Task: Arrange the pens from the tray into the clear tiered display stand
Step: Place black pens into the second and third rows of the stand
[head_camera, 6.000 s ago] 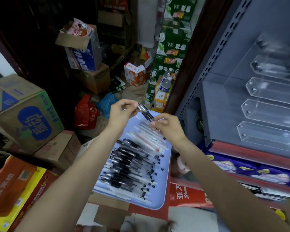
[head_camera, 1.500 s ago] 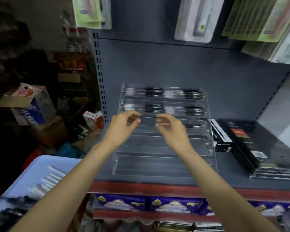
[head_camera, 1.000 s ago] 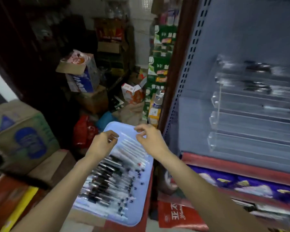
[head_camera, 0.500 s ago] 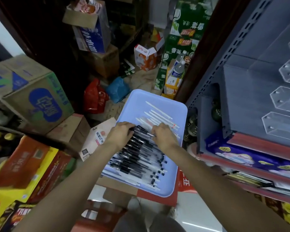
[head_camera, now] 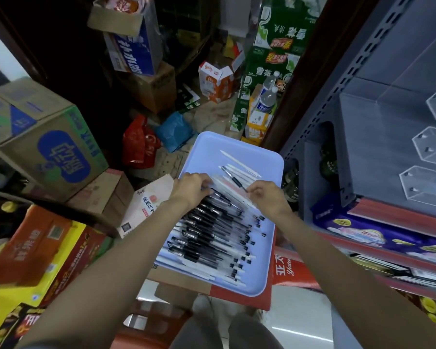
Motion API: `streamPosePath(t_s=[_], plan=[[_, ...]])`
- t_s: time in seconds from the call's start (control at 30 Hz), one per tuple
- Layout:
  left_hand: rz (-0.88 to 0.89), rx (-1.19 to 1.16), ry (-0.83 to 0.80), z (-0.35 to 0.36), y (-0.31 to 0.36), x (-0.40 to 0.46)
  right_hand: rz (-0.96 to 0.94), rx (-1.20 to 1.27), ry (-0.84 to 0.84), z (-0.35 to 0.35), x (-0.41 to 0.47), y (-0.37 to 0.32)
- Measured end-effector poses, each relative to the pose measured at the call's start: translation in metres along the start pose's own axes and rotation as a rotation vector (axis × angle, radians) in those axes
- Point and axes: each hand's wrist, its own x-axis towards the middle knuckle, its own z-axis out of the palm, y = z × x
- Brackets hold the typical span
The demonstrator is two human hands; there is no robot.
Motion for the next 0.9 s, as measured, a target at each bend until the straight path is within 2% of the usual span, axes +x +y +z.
streamPosePath(t_s=[0.2,0.33,0.7,0.9], plan=[[-0.104,-0.059,-0.142,-0.002,0.012,0.019,0.058,0.208,0.042,-0.009,0.001,0.009],[-0.063,-0.095,-0.195,-0.003,0.008,0.025,0.061,0.239,0.045,-0.006,0.002,0.014],[0.067,-0.191,-0.017,0.004,-0.002,0.015,0.179,0.351,-0.022,0.005,-0.001,0.027],[0.166,-0.565,0.005,-0.012,0.019,0.006,0.228,0.478,-0.040,0.003,-0.002,0.026]])
